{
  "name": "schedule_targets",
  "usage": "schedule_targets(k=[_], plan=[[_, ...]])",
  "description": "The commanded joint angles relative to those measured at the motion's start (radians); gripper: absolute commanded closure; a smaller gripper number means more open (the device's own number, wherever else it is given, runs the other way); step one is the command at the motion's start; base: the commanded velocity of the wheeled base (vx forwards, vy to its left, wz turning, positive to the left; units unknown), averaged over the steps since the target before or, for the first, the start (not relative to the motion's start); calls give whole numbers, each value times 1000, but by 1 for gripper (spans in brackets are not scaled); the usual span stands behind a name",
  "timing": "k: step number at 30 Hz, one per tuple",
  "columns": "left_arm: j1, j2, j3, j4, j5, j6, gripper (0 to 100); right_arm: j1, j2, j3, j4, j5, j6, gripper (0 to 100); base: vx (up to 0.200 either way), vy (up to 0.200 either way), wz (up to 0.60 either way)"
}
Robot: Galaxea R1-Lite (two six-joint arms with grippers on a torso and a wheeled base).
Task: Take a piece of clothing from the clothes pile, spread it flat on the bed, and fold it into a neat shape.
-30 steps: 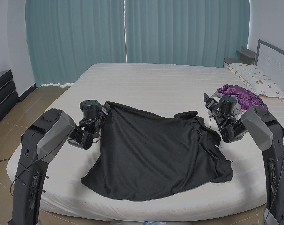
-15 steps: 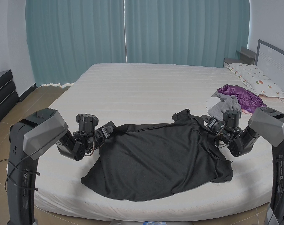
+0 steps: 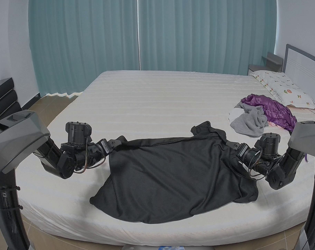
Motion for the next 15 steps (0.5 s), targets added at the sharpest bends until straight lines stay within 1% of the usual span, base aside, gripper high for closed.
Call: schedule_targets(k=[1,2,4,10,15], plan=[[9,-103,-5,-7,-10,-93,0,2,-36,54,-9,7,2,0,0,0,0],[9,-108,-20,-7,-7,-136,0,2,-39,58,-9,7,2,0,0,0,0],[12,-112,-30,-12,2,-175,0,2,-42,66,-9,7,2,0,0,0,0],[38,-105,-31,-10,27,-178,0,10,-56,90,-13,7,2,0,0,0,0],[41,-135,55,-16,31,-179,0,19,-71,149,-64,8,0,0,0,0,0]])
